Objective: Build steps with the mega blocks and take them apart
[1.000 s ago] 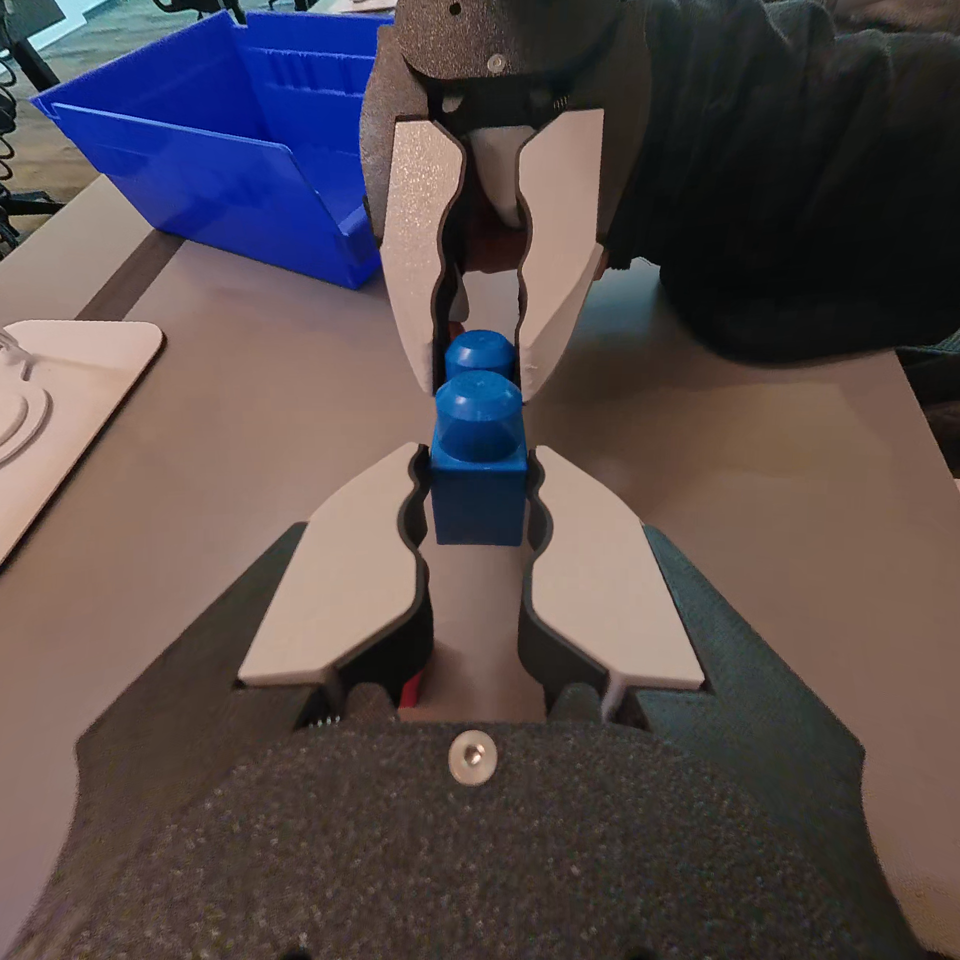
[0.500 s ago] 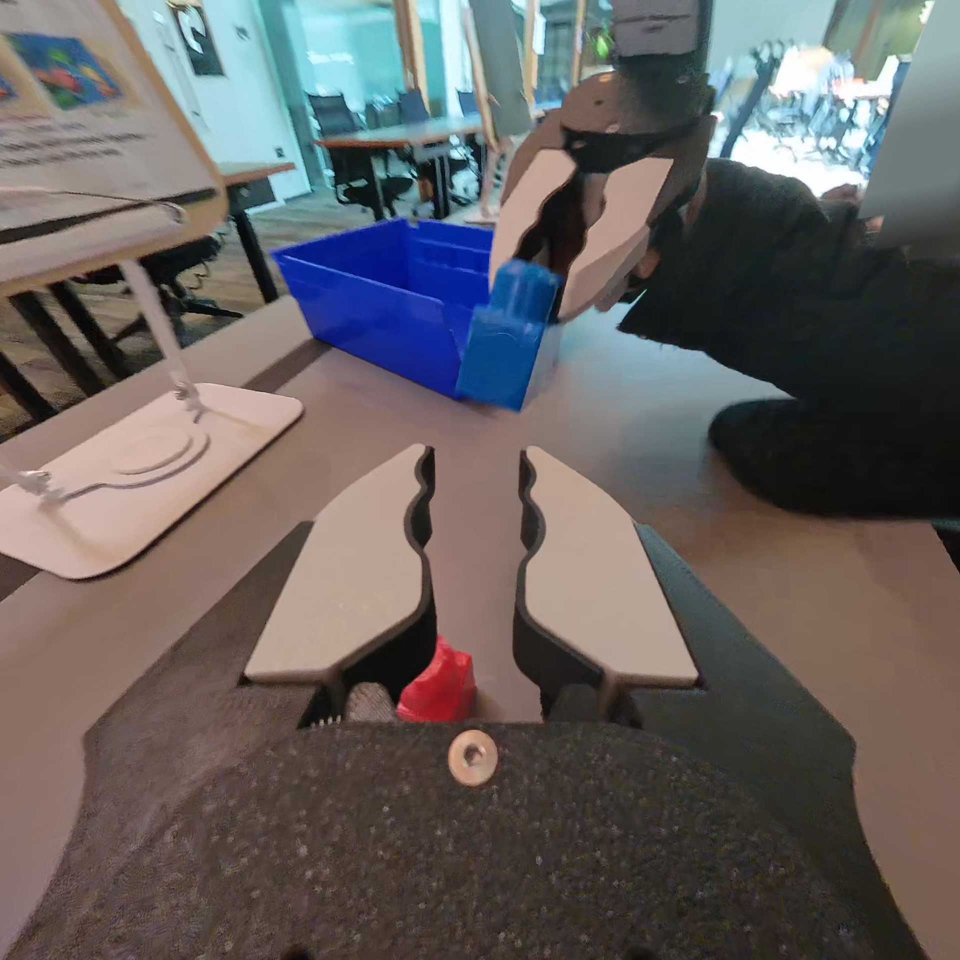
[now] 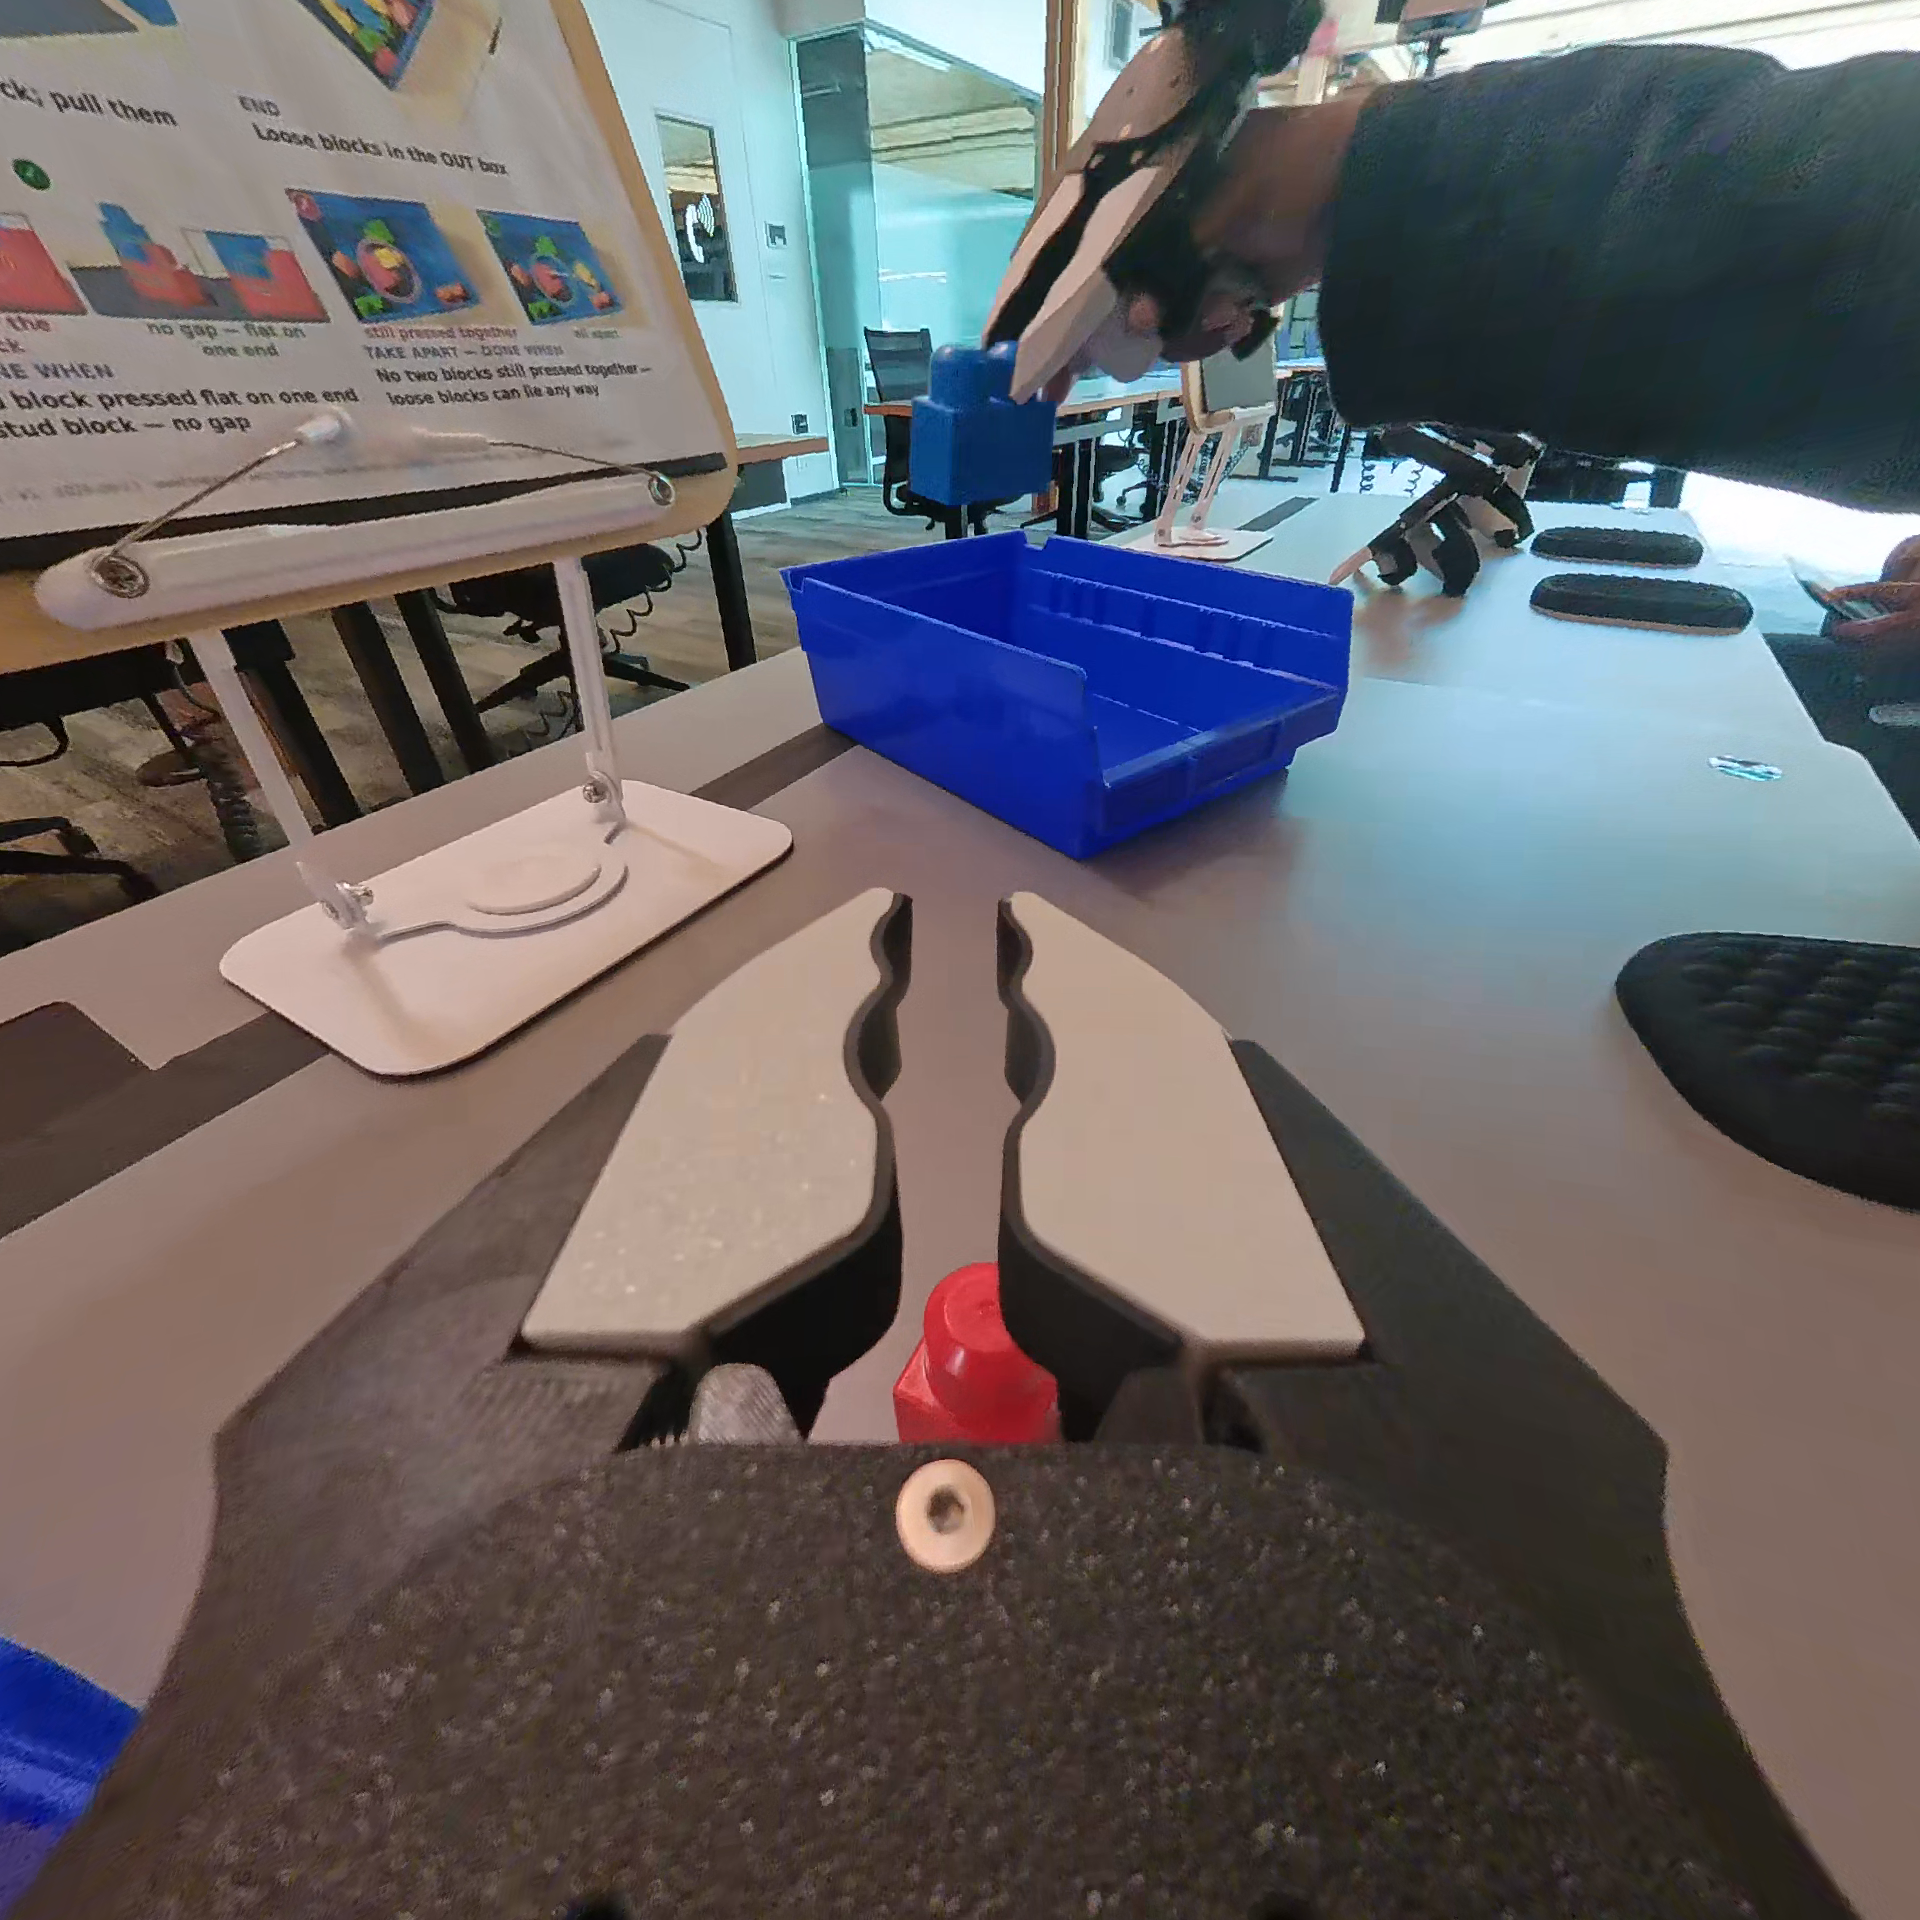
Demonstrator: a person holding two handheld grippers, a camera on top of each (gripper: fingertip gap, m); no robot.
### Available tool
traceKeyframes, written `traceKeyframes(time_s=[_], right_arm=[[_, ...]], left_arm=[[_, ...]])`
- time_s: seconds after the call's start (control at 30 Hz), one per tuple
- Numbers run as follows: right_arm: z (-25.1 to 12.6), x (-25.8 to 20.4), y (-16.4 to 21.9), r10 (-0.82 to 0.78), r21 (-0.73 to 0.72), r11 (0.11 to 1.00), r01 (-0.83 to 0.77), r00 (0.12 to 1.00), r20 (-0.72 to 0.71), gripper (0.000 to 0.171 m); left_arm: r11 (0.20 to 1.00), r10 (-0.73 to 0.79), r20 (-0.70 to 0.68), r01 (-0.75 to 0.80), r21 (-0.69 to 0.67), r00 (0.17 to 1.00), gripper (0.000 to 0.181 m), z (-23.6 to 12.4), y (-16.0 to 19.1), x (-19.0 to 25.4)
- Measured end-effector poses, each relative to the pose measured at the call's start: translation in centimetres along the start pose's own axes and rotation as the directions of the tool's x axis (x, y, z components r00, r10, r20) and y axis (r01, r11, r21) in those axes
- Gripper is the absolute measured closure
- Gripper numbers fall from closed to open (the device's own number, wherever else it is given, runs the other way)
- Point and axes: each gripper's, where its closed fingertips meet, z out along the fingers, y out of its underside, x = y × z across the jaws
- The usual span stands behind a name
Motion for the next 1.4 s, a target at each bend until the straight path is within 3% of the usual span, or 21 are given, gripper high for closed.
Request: traceKeyframes(time_s=[0.23, 0.5, 0.73, 0.9, 1.13, 1.27, 1.4], right_arm=[[4.4, 6.6, 4.4, 0.109, -0.091, 0.99, -0.11, 0.994, -0.016, 0.141], [10.9, 8.7, 8.0, 0.154, -0.145, 0.978, -0.153, 0.988, -0.008, 0.141], [12.4, 9.3, 9.3, 0.147, -0.165, 0.975, -0.146, 0.989, -0.003, 0.141], [12.5, 10.4, 9.8, 0.13, -0.176, 0.974, -0.141, 0.989, -0.074, 0.139], [9.3, 9.6, 6.7, 0.065, -0.14, 0.987, -0.082, 0.991, -0.12, 0.131], [5.8, 6.7, 1.4, 0.004, 0.028, 1.0, 0.001, 0.987, -0.159, 0.131], [3.4, 0.6, -2.8, -0.058, 0.18, 0.98, 0.088, 0.984, -0.166, 0.131]], left_arm=[[1.0, -0.003, -0.016, 0.003, 0.006, 1.0, 0.167, 0.2, 0.5, -0.1], [0.999, -0.022, 0.003, 0.022, 0.038, 1.0, 0.17, 0.1, 0.5, -0.7], [0.999, -0.024, -0.005, 0.024, 0.029, 1.0, 0.171, 0.2, 0.8, -0.6], [1.0, -0.02, -0.009, 0.02, 0.024, 1.0, 0.171, 0.3, 0.9, -0.4], [1.0, -0.014, 0.003, 0.014, 0.019, 1.0, 0.171, 0.2, 1.0, -0.7], [1.0, -0.005, 0.025, 0.005, 0.028, 1.0, 0.172, 0.0, 0.7, -1.0], [1.0, -0.001, 0.056, -0.001, 0.03, 0.998, 0.174, -0.4, 0.5, -1.6]])
